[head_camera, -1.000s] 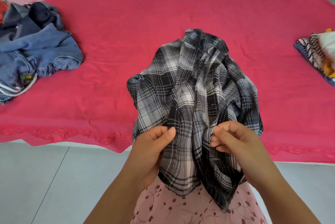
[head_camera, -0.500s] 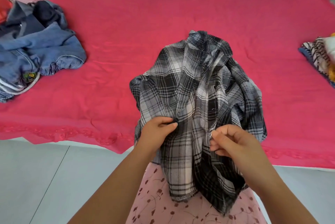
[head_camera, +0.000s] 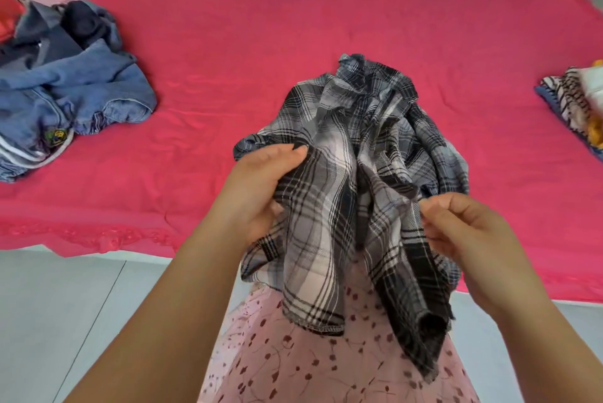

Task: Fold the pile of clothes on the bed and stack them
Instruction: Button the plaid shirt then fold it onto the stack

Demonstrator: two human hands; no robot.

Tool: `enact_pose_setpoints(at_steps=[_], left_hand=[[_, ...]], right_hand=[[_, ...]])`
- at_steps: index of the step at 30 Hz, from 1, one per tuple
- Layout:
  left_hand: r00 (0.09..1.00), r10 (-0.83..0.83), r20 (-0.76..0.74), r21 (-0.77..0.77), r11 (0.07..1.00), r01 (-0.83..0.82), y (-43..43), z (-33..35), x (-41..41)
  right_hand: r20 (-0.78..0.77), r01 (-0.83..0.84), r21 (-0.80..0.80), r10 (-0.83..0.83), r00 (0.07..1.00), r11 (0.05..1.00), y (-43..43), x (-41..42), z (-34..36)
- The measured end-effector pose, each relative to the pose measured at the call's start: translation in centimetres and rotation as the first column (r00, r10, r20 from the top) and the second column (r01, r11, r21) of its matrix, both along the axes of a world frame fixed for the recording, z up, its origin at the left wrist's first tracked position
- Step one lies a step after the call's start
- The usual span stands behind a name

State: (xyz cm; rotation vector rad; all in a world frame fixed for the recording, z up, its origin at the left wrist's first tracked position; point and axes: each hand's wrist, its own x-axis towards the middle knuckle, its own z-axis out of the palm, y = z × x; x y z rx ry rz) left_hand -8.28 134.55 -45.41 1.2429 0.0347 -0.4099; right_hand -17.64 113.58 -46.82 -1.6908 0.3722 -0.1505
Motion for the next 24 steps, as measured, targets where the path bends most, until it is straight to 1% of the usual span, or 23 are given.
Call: enact_pose_setpoints(at_steps=[3,7,9,10,12,14,16,18,22,24], left_hand=[[0.995,-0.027,0.096,0.112,0.994,0.016,-0.2,1.0,-0.8],[0.991,-0.037,0.129,0.176,0.984,0.013,-0.8,1.5,-1.7],[0.984,-0.077,0.159,0.225,0.973,0.040,-1.2,1.5,-1.9],[0.979,-0.101,0.179,0.271,0.961,0.050,-1.4,1.4,-2.2],[0.961,-0.147,0.233,0.379,0.924,0.049,-2.1,0.8,-2.9],[0.935,-0.195,0.297,0.472,0.881,0.034,-2.7,-0.2,-3.7],[0.921,-0.202,0.334,0.526,0.851,-0.004,-3.1,-1.3,-4.2],[0.921,-0.178,0.347,0.553,0.832,-0.048,-3.3,-1.9,-4.7],[0.917,-0.145,0.371,0.585,0.804,-0.110,-3.5,-2.3,-5.4],[0.918,-0.127,0.377,0.582,0.803,-0.128,-3.7,-2.4,-5.5]], right_hand=[[-0.009,0.005,0.004,-0.005,1.000,1.000,0.4,0.3,0.0],[0.004,0.004,-0.008,-0.004,1.000,1.000,1.0,0.4,0.3],[0.019,0.004,-0.045,-0.003,1.000,0.999,1.3,0.6,0.7],[0.025,0.000,-0.085,0.002,1.000,0.996,1.5,0.7,0.9],[0.033,-0.009,-0.211,0.016,0.999,0.977,2.0,1.1,1.1],[0.028,-0.021,-0.352,0.033,0.999,0.936,2.7,1.4,0.9],[0.011,-0.055,-0.407,0.064,0.998,0.912,3.4,1.3,0.5],[-0.013,-0.073,-0.385,0.074,0.997,0.920,3.7,1.1,0.0],[-0.026,-0.092,-0.286,0.088,0.996,0.954,3.8,0.5,-0.3],[-0.038,-0.099,-0.251,0.092,0.995,0.963,3.7,0.4,-0.5]])
